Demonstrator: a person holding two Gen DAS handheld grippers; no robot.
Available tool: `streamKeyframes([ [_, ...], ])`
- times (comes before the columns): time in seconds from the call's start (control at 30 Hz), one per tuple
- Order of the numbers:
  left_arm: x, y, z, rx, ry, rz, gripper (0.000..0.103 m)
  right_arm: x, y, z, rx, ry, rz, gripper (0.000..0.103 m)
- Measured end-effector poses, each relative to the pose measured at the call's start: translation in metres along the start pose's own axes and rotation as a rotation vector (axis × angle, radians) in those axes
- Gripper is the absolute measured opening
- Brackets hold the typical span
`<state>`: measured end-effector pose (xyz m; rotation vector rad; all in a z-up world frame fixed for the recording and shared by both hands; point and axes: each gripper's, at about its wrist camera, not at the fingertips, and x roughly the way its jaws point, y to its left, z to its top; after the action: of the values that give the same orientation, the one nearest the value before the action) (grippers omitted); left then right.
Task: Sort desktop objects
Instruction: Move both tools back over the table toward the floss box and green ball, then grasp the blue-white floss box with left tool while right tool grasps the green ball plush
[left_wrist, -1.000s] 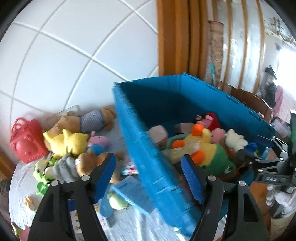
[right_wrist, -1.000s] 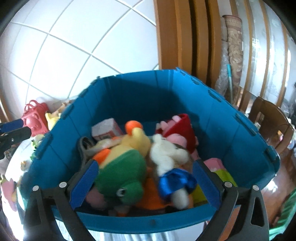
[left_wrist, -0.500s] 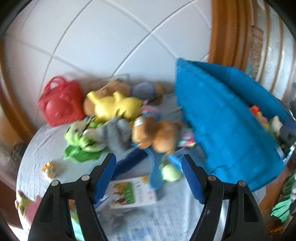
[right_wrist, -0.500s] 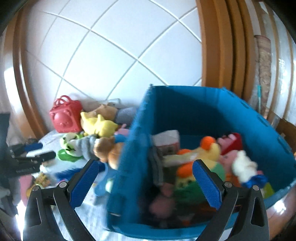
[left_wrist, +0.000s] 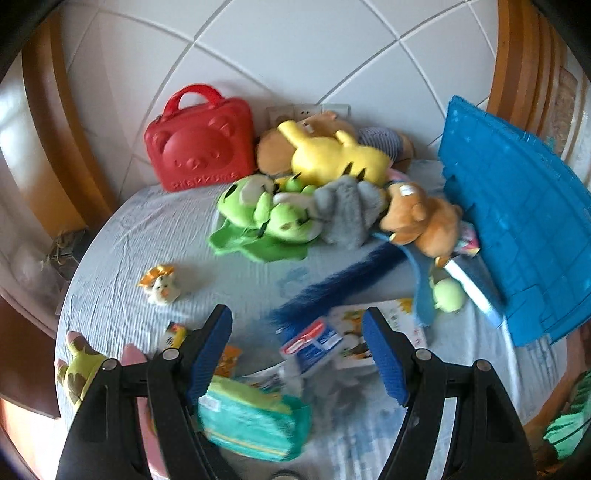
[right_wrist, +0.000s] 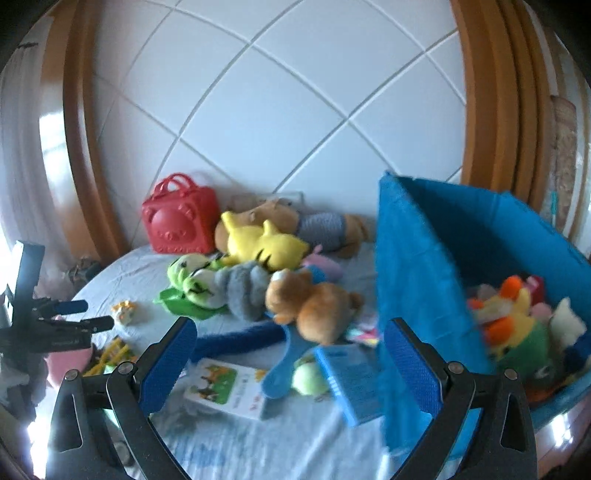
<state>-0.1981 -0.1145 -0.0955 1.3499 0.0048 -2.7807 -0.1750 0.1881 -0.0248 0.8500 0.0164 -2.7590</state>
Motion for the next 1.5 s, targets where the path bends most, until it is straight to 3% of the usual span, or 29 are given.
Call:
streamKeyframes([
  [0.4,0.067,0.018,-0.032,-0.034,0.156,-0.028,0.073,0.079,0.016,-0.052,0.048,0.247,-0.002,0.103],
  [0.53,0.085,0.007,-0.033,0.008,0.18,-0.043,0.073,0.102,0.008,-0.062,0.069,0.297,0.022,0.103],
  [0.7,0.114,-0.005,-0.037,0.087,0.232,-0.107,0.073,0.117,-0.007,-0.075,0.142,0.338,-0.013,0.103],
  [0.87,0.15,-0.011,-0.039,0.218,0.286,-0.195,0.073,0.115,-0.011,-0.089,0.211,0.346,-0.103,0.103],
  [1.13,0.214,-0.02,-0.047,0.432,0.375,-0.308,0.073,0.09,0.004,-0.114,0.399,0.305,-0.322,0.103],
  [1.2,0.225,-0.022,-0.05,0.447,0.393,-0.33,0.073,0.082,0.006,-0.121,0.443,0.305,-0.37,0.103],
  [1.27,0.232,-0.021,-0.051,0.447,0.398,-0.361,0.066,0.077,0.008,-0.127,0.47,0.315,-0.411,0.103],
  [1.5,0.203,0.002,-0.015,0.402,0.295,-0.419,0.065,0.091,0.008,-0.142,0.516,0.372,-0.475,0.103],
])
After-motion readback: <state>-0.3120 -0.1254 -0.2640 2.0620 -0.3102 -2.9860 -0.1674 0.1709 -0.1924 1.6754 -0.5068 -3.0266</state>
